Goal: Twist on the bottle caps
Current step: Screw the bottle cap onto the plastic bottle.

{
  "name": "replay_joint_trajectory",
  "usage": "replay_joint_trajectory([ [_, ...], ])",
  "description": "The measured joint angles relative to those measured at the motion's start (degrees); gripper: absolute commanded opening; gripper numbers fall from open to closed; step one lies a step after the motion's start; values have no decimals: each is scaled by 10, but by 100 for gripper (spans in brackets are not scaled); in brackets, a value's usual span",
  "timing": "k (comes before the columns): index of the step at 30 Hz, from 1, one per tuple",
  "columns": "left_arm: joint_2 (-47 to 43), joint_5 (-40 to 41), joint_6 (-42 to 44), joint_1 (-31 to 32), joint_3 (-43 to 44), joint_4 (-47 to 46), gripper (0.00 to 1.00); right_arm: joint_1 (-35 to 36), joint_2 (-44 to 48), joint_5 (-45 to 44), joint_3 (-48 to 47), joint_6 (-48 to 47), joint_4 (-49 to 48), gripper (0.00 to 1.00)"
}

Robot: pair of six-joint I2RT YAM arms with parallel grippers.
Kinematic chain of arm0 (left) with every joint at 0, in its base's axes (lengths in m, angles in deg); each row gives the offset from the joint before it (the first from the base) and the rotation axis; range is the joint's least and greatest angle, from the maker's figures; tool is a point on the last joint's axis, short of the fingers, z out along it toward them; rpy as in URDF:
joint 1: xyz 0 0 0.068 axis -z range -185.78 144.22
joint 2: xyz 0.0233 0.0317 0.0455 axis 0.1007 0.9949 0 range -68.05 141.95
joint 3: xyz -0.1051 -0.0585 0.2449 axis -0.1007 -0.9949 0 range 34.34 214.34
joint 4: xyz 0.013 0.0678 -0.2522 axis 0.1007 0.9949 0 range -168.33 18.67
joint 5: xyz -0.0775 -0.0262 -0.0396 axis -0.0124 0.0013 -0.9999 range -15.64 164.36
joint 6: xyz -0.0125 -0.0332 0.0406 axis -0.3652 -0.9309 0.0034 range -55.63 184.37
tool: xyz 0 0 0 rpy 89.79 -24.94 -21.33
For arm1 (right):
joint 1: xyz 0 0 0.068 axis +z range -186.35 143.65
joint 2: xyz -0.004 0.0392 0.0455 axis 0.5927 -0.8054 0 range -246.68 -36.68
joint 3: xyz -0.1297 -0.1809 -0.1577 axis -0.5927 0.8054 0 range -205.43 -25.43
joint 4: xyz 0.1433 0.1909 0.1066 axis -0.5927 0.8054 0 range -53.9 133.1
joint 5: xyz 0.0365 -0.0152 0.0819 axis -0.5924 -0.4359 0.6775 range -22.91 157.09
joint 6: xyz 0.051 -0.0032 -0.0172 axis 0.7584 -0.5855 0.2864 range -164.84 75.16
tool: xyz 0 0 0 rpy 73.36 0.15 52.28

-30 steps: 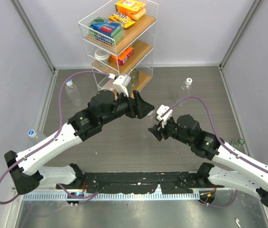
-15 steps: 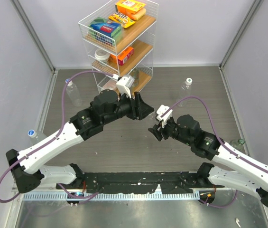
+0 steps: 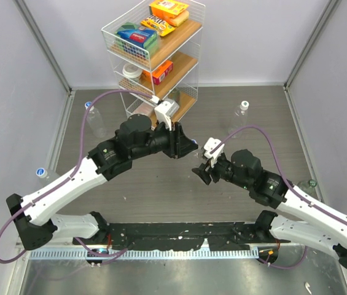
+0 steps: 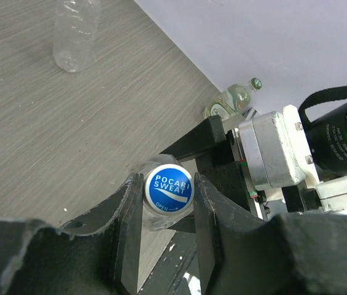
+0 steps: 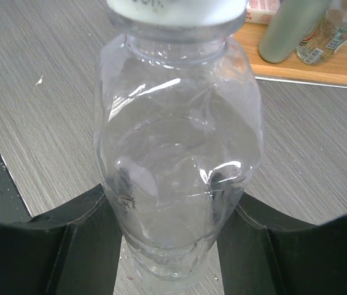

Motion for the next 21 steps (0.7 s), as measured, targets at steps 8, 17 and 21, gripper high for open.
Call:
replay_joint_trajectory([
  [8, -19, -111, 79, -9, -6, 0, 5, -1, 20, 85, 0, -11, 7, 1],
  [17, -35, -435, 385, 0, -10, 61, 0, -2, 41, 374, 20, -77, 21, 1],
  [21, 0, -522, 505, 3, 37, 157, 5, -4, 23, 455, 20, -90, 21, 1],
])
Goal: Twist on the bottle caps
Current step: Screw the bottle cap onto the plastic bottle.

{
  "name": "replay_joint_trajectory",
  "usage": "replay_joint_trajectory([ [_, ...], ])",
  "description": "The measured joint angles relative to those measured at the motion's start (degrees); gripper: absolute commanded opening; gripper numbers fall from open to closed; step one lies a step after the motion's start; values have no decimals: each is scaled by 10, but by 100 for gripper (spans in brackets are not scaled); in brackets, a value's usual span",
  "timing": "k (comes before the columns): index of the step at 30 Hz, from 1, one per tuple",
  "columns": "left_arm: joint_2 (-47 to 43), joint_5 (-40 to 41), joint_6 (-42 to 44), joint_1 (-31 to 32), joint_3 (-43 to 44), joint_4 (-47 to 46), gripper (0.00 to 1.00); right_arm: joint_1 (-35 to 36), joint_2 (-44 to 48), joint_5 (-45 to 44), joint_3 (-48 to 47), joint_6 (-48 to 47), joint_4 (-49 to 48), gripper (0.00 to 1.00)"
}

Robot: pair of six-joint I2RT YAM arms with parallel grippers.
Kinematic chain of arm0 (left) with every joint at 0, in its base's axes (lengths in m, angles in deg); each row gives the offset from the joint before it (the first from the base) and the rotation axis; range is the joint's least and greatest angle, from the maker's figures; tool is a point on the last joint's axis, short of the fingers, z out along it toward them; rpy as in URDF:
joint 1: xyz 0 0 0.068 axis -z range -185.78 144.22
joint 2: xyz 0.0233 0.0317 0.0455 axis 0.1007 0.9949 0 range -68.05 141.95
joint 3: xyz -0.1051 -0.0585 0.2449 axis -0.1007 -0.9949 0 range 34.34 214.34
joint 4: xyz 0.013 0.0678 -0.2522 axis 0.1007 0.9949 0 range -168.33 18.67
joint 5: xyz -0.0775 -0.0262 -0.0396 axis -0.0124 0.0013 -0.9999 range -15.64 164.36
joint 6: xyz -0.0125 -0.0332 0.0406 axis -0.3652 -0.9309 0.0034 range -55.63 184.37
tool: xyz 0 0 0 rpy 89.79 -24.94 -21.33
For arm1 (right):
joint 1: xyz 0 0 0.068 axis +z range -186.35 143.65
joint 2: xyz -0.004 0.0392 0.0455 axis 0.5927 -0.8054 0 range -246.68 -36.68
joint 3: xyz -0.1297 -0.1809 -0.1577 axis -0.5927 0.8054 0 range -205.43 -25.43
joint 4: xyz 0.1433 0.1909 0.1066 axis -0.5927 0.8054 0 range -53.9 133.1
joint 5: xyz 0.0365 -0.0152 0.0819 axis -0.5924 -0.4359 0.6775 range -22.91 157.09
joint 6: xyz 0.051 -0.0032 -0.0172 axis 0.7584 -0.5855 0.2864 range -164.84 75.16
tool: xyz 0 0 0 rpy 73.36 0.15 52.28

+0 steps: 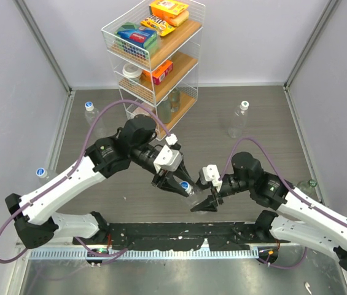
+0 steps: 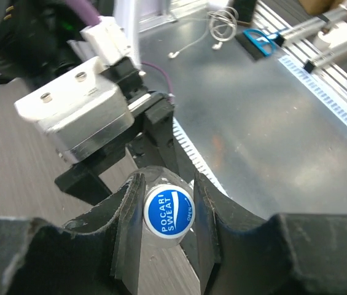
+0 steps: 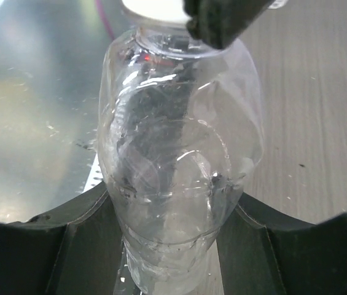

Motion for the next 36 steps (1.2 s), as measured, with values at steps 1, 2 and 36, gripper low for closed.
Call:
replay_joint_trajectory([
  [1, 8, -19, 28, 0, 9, 22, 6, 0, -4, 15, 0, -4, 0, 1],
  [2, 14, -36, 52, 1, 14, 40, 8, 0, -9, 32, 0, -9, 1, 1],
  [36, -37, 309, -260, 3, -45, -139, 48, 4, 11, -235, -6, 26, -80, 1],
])
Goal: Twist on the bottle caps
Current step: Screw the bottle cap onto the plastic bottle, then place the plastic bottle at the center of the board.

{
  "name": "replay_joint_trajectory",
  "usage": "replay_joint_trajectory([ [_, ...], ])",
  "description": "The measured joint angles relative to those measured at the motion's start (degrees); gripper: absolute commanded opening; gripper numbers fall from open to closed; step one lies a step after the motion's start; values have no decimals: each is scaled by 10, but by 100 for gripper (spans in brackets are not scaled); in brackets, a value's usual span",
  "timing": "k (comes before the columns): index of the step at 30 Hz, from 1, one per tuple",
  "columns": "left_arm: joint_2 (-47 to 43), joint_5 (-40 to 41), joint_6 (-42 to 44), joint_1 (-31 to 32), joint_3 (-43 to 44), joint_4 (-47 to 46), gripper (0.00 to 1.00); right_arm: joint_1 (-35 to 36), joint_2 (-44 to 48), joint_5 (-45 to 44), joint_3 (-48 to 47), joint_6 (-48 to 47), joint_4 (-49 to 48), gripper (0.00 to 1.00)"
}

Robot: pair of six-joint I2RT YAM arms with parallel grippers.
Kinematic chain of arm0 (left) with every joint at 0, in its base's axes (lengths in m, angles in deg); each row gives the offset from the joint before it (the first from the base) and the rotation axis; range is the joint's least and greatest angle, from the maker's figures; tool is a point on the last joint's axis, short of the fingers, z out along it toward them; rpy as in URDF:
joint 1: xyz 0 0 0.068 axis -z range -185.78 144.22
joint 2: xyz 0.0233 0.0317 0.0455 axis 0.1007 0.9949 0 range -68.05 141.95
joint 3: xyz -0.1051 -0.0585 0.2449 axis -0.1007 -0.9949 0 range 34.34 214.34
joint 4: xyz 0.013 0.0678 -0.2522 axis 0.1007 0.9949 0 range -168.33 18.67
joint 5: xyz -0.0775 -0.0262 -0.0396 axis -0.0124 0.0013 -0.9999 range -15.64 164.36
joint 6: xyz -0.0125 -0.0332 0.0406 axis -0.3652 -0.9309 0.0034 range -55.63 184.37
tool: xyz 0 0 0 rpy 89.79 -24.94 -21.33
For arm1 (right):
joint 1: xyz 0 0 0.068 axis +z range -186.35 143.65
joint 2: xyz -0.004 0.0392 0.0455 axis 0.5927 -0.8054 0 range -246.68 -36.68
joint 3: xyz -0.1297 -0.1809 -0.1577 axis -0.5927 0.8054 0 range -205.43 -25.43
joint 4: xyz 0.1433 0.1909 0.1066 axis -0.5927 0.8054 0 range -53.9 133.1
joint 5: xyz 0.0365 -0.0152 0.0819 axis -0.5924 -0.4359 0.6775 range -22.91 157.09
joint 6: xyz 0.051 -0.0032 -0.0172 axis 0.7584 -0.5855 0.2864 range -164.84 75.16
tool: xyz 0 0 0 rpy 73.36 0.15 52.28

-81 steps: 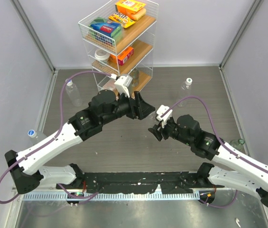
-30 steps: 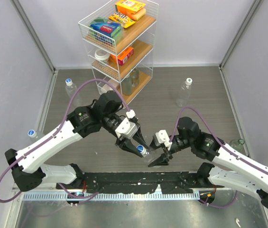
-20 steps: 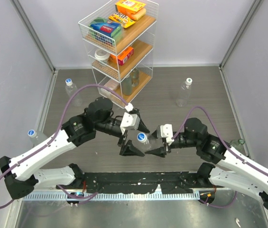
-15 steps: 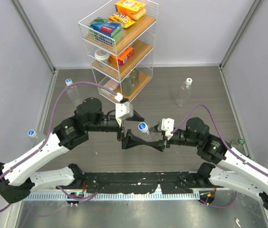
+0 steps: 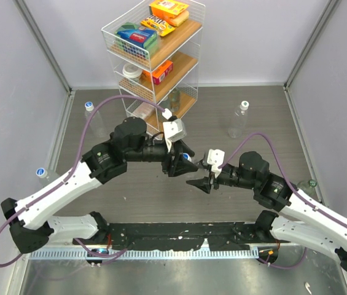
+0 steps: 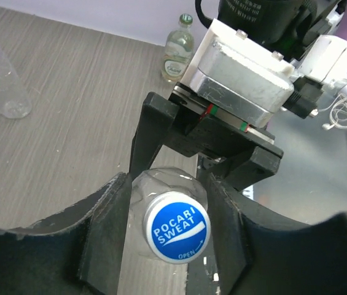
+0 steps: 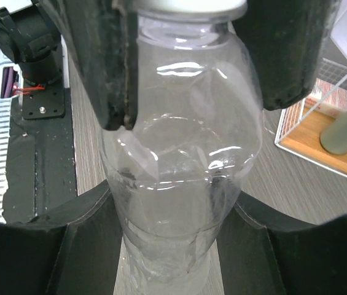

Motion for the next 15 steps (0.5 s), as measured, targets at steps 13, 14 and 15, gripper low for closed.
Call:
replay_joint_trajectory([
  [13, 1, 23, 4, 0, 2, -11, 0, 5, 1, -42, 2, 35, -9, 68],
  [14, -1, 33, 1, 0, 2, -11, 0, 6, 1, -44, 3, 37, -14, 76],
  [15, -4, 46, -2, 3, 2, -11, 0, 7, 1, -47, 4, 41, -18, 78],
])
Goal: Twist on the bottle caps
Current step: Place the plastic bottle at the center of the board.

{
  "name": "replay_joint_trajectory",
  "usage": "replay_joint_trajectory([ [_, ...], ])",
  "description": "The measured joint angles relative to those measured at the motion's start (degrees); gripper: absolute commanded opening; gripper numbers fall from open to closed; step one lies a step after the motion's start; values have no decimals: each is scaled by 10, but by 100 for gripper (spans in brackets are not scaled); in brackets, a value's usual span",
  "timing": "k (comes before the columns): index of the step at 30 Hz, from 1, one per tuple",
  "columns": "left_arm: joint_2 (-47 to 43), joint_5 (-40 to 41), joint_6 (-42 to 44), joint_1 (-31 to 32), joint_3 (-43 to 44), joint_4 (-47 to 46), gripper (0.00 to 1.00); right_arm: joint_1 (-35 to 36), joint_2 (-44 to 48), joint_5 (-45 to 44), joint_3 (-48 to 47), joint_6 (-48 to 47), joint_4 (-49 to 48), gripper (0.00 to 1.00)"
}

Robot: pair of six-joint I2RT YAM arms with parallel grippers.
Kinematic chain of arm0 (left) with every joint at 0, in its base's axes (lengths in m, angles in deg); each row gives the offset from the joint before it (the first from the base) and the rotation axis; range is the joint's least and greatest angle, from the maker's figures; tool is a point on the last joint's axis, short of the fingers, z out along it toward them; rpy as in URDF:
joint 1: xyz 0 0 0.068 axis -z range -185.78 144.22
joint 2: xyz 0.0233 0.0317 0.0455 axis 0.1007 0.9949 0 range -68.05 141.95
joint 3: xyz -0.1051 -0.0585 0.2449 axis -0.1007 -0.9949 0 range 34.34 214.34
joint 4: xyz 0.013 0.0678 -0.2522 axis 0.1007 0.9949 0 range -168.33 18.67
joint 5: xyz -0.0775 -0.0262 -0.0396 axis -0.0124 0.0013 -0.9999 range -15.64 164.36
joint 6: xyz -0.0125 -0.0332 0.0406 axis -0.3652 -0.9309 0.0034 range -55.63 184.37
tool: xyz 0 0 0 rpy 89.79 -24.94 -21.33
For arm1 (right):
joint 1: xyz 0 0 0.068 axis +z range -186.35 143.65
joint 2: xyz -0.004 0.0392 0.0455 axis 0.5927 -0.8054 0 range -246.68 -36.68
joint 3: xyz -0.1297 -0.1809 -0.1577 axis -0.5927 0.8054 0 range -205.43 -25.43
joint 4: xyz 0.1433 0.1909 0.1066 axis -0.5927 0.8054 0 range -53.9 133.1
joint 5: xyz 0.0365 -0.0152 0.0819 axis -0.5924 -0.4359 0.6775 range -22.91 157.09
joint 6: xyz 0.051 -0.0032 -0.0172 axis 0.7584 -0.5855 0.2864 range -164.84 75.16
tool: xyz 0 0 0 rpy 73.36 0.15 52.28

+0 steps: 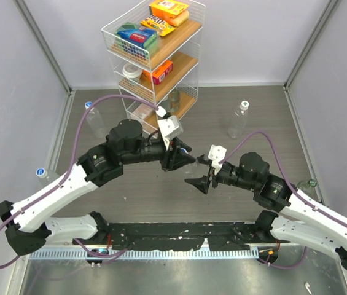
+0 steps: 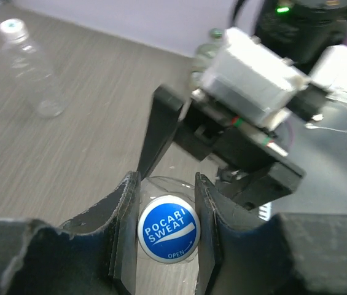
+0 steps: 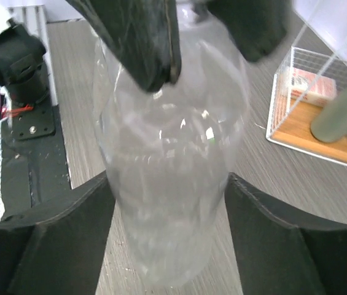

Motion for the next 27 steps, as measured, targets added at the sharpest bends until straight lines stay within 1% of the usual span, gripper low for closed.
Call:
replay_joint_trajectory([
  [2, -9, 56, -6, 3, 0, 13, 0, -2, 0, -21, 2, 10, -5, 80],
  [3, -14, 191, -14, 1, 0, 48, 0, -5, 0, -58, 2, 21, -12, 82],
  [4, -14, 197, -15, 0, 0, 50, 0, -5, 0, -59, 2, 21, -12, 82],
  [5, -10, 225, -20, -2, 0, 59, 0, -6, 0, -70, 2, 26, -12, 83],
  [8, 12, 337, -50, -2, 0, 80, 0, -6, 13, -104, 10, 37, -16, 84],
  [11, 47, 424, -87, -4, -13, 85, 0, -6, 48, -146, 29, 54, -16, 84],
  [17, 109, 542, -154, -24, -44, 94, 0, -6, 101, -237, 45, 77, -16, 84],
  [20, 111, 558, -185, -52, -68, 96, 0, -6, 121, -270, 55, 80, -15, 84],
  [27, 98, 676, -266, -132, -103, 124, 0, -6, 135, -325, 62, 83, -9, 84],
])
